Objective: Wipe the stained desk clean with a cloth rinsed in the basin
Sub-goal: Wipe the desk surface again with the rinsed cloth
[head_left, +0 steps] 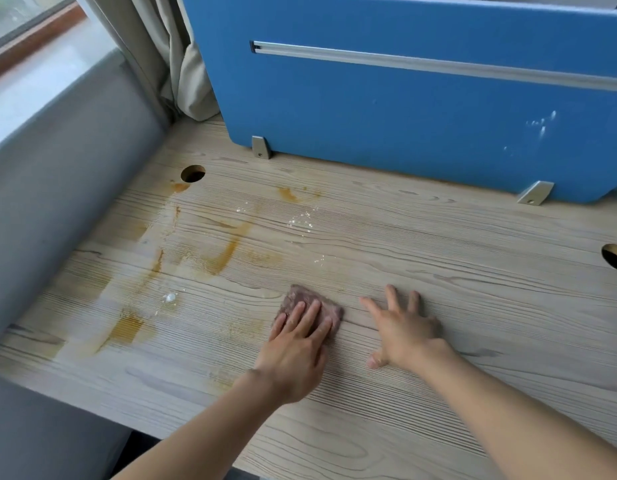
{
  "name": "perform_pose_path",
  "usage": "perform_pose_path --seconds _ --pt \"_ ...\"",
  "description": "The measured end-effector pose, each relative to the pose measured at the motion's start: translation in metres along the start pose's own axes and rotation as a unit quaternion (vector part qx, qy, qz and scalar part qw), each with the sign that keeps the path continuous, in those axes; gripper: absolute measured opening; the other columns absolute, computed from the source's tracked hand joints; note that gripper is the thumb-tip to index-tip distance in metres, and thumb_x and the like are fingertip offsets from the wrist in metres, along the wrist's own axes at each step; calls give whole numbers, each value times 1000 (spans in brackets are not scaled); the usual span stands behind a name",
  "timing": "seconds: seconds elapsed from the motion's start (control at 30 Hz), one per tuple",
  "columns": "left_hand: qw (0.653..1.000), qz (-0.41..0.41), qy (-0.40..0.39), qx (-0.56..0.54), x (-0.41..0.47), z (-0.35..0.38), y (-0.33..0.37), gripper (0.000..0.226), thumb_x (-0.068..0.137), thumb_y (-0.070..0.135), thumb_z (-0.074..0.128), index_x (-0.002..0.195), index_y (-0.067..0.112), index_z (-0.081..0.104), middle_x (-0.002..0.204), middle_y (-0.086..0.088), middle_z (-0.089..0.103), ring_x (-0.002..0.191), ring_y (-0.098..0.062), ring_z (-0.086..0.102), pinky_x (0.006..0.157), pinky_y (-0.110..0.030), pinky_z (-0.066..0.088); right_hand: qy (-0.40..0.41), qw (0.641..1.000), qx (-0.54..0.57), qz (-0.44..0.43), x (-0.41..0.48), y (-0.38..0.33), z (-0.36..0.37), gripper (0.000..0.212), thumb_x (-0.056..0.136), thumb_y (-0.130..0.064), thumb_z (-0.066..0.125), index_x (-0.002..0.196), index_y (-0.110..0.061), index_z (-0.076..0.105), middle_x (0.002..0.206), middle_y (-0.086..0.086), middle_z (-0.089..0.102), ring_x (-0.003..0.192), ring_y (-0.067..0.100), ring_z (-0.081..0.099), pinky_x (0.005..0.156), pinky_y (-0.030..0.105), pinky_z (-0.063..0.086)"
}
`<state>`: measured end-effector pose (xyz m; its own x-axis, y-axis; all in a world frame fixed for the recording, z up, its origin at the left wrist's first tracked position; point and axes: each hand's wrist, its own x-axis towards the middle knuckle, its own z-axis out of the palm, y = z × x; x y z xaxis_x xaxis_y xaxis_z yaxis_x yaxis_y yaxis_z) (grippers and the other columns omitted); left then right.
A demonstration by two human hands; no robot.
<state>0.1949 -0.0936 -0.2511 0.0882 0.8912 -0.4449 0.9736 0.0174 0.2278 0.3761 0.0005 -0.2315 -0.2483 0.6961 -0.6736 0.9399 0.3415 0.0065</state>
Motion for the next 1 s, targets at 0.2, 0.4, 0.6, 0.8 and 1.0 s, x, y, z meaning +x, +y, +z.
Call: perform_pose_path --seconds 0.2,0.4,0.6,0.8,1.0 --pt "1000 6 -14 -5 1 -2 4 61 103 47 19 159 31 -1 165 7 -16 150 -20 -22 123 -45 -9 -14 1000 12 16 15 -1 -5 129 72 -50 84 150 -49 -19 160 -2 -35 149 42 -19 108 73 25" --pt "999 -23 -12 -20 21 -17 -6 59 104 45 19 159 30 5 166 3 -13 152 -21 -15 124 -45 -3 -13 1000 9 9 11 0 -6 128 74 -48 83 151 -48 -19 161 -1 -34 149 43 -18 108 72 27" --pt "998 44 -26 21 11 -11 2 60 104 46 18 159 30 1 166 4 -14 152 -21 -18 124 -45 -6 -12 1000 11 10 10 -2 -7 126 76 -46 83 152 -48 -17 161 0 -32 149 43 -17 108 73 25" --pt "1000 -10 0 -8 31 -17 9 63 103 46 18 160 27 -1 166 0 -12 152 -26 -17 123 -47 -7 -9 1000 6 15 12 -1 -6 125 75 -45 83 152 -49 -16 162 -1 -31 150 42 -17 108 73 25" --pt "999 46 -7 20 30 -10 4 60 103 45 21 159 30 4 167 4 -11 152 -20 -15 124 -44 -5 -9 1000 -1 12 14 1 -5 127 71 -53 83 151 -50 -15 162 -3 -30 150 41 -15 107 69 30"
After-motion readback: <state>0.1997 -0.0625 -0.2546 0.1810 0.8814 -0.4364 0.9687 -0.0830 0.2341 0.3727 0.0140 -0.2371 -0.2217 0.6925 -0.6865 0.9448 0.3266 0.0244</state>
